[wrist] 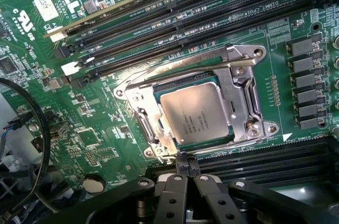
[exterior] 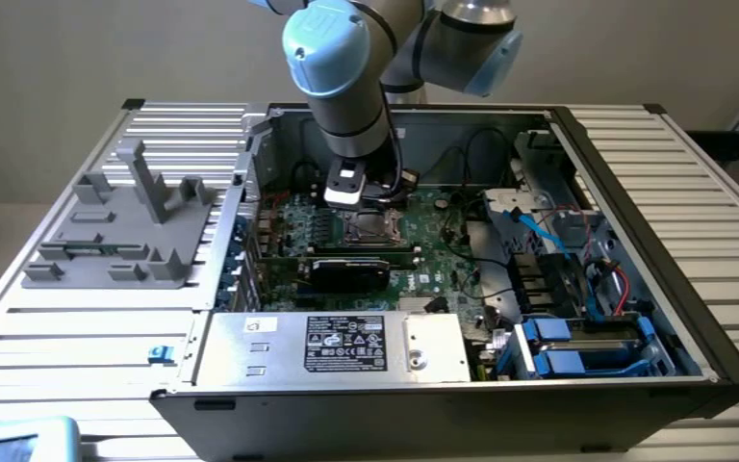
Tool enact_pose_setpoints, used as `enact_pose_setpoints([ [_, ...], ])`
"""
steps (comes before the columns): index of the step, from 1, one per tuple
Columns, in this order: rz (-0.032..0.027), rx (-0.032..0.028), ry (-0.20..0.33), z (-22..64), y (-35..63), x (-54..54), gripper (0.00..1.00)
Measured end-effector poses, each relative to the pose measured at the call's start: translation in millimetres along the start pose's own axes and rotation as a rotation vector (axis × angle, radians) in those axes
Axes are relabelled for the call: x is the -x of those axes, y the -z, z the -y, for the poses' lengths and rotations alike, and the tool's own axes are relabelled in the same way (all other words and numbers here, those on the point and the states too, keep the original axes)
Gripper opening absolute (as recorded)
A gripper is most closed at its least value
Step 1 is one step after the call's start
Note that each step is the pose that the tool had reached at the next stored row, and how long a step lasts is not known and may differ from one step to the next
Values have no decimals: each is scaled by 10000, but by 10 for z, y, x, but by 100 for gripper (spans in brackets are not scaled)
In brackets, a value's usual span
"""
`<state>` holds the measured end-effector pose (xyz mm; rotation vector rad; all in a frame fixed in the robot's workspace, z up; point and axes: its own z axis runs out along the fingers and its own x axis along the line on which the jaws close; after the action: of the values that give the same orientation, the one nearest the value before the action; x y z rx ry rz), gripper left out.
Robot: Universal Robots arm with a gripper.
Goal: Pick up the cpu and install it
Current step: 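Install the first cpu locking lever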
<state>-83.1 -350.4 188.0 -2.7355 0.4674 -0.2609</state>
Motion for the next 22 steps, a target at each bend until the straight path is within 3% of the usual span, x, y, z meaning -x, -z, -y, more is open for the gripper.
enact_pose_setpoints([
  [22,-15,-17,4,1,-11,6,11],
])
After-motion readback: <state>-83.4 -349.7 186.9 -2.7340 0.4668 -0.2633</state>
